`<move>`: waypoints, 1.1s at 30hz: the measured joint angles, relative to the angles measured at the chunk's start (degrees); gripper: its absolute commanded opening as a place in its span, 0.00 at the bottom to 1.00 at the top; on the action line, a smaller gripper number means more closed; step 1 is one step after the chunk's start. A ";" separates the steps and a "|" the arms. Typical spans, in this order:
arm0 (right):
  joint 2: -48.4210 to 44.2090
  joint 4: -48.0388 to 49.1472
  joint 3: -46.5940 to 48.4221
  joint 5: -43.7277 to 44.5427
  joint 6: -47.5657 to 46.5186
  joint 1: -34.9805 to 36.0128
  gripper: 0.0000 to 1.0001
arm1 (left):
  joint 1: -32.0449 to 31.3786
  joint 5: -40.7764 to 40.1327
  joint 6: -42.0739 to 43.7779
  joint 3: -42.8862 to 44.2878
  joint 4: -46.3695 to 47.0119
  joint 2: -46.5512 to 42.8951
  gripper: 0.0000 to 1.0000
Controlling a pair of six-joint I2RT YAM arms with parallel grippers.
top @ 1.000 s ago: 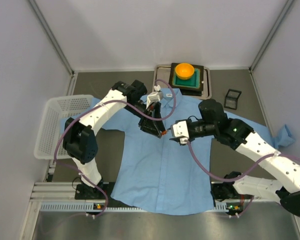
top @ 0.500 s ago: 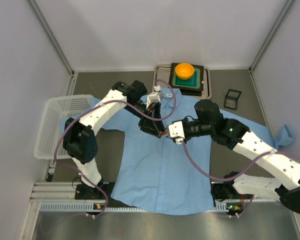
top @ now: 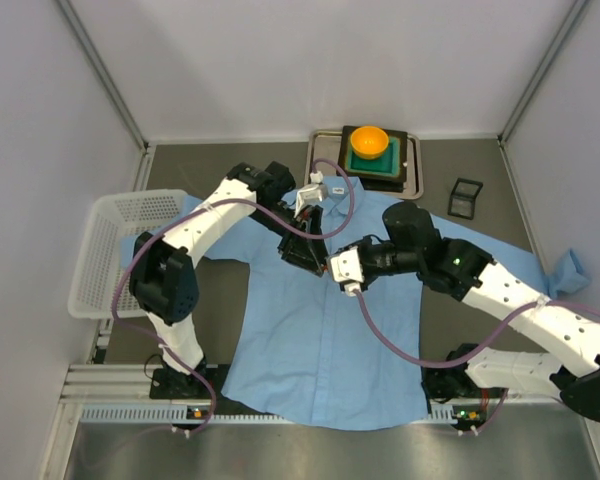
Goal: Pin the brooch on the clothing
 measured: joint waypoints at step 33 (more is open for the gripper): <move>4.31 5.38 8.68 -5.11 36.33 -18.60 0.00 | 24.76 -17.44 -48.70 -14.29 52.43 -17.84 0.84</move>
